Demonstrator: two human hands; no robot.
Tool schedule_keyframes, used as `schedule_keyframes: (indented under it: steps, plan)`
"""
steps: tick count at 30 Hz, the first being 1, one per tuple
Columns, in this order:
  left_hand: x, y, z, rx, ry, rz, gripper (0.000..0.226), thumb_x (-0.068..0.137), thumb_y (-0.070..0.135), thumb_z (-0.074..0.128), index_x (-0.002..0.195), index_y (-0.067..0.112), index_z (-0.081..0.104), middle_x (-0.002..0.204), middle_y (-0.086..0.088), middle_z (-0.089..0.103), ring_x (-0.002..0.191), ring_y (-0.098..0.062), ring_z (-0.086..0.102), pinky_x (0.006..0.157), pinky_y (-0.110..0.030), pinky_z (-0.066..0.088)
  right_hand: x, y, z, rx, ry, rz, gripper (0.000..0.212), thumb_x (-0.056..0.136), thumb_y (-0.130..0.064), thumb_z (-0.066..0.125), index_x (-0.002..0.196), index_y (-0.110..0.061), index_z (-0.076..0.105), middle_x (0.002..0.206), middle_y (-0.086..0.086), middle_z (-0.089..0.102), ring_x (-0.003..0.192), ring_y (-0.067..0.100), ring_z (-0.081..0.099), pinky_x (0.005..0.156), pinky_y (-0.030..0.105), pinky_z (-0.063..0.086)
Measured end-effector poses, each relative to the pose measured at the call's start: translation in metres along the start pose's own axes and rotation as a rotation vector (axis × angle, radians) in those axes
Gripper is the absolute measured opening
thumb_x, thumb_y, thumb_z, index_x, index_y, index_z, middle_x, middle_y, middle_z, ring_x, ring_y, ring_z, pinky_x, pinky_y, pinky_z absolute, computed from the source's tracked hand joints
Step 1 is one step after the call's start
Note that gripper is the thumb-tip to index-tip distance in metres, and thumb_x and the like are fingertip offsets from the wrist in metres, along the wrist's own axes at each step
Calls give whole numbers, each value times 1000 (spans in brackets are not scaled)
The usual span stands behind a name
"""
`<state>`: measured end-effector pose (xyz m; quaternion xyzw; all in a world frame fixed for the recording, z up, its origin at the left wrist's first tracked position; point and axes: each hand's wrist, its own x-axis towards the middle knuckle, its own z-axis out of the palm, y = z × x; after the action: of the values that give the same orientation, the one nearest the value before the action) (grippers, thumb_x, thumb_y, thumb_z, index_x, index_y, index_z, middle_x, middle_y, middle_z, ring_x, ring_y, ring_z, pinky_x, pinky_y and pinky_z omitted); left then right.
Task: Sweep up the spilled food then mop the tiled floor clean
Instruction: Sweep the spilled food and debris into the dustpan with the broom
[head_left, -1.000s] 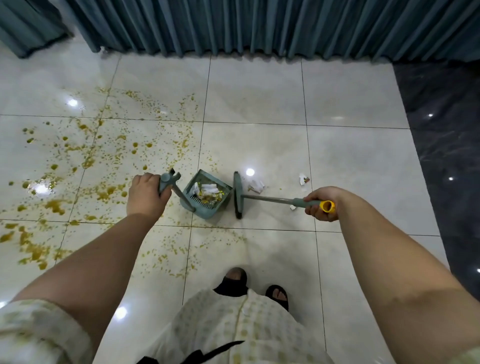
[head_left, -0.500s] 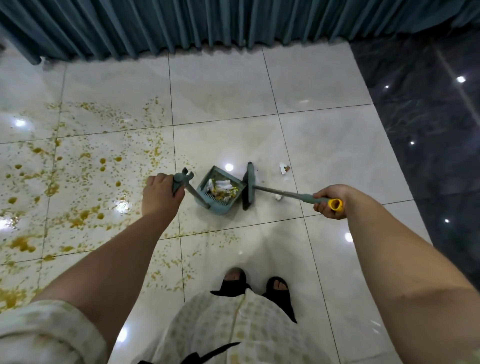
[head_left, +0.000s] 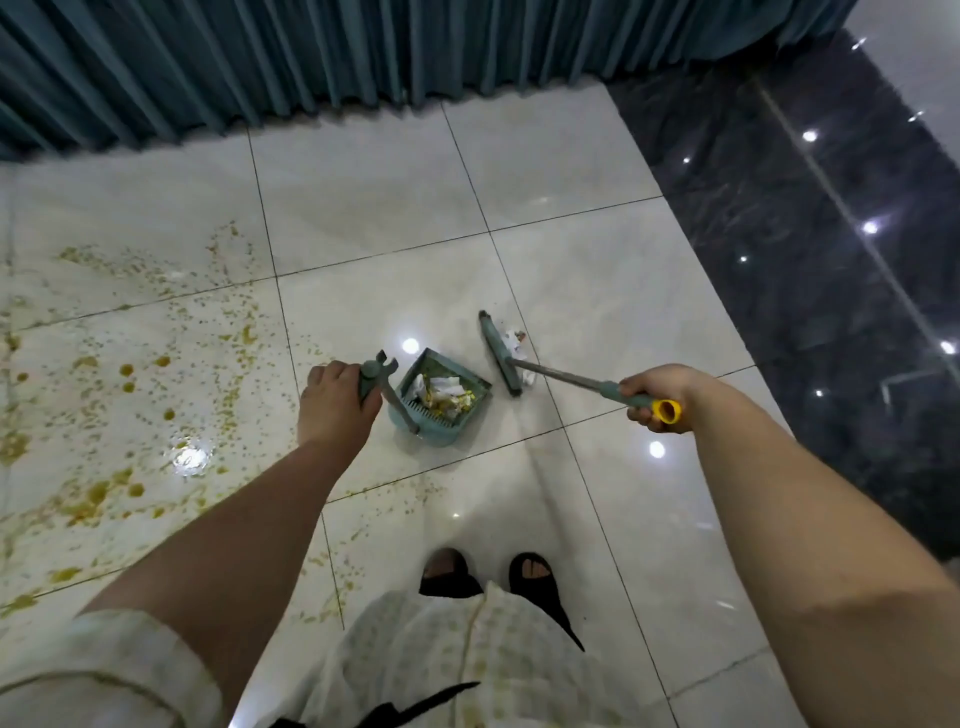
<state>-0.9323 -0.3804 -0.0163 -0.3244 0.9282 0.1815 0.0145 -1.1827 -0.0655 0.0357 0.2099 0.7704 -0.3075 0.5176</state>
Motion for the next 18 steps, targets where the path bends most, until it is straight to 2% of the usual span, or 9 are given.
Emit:
schedule_keyframes:
  steps: [4, 6, 9, 13, 16, 18]
  plan:
    - [7, 25, 7, -4, -27, 24, 31, 93, 31, 53, 109, 5, 61, 108, -12, 58, 107, -32, 45, 87, -42, 42, -16, 1, -12, -36, 65, -104, 34, 92, -14, 56, 125, -7, 55, 71, 14, 55, 40, 15, 46, 35, 19, 37]
    - [10, 36, 11, 2, -41, 28, 32, 93, 32, 53, 111, 6, 60, 110, -11, 57, 109, -31, 44, 87, -41, 42, -25, 1, -10, -119, 111, -187, 35, 91, -11, 57, 125, -14, 57, 73, 14, 56, 47, 18, 46, 40, 21, 37]
    - [15, 50, 18, -21, -38, 30, 31, 92, 31, 54, 108, 5, 61, 108, -12, 58, 107, -31, 45, 85, -42, 43, -20, 6, 1, -224, 192, -279, 43, 90, -9, 61, 132, -15, 57, 70, 12, 56, 47, 20, 45, 43, 22, 35]
    - [23, 66, 26, -44, -40, 14, 32, 93, 33, 54, 104, 5, 62, 104, -12, 59, 105, -30, 45, 83, -41, 44, 18, 11, 25, -322, 289, -328, 50, 90, -9, 54, 139, -20, 52, 73, 7, 58, 48, 24, 53, 43, 22, 39]
    - [34, 79, 34, -33, -32, 27, 31, 93, 35, 53, 101, 6, 61, 102, -10, 59, 103, -29, 46, 80, -41, 46, 56, 8, 39, -337, 320, -344, 48, 88, -7, 50, 134, -19, 57, 86, 10, 63, 53, 26, 59, 44, 22, 43]
    - [45, 88, 39, -25, -24, 49, 31, 92, 36, 54, 98, 7, 61, 100, -9, 58, 102, -28, 46, 78, -41, 46, 84, 7, 45, -318, 318, -328, 45, 87, -6, 49, 129, -16, 59, 85, 13, 65, 56, 29, 62, 47, 24, 48]
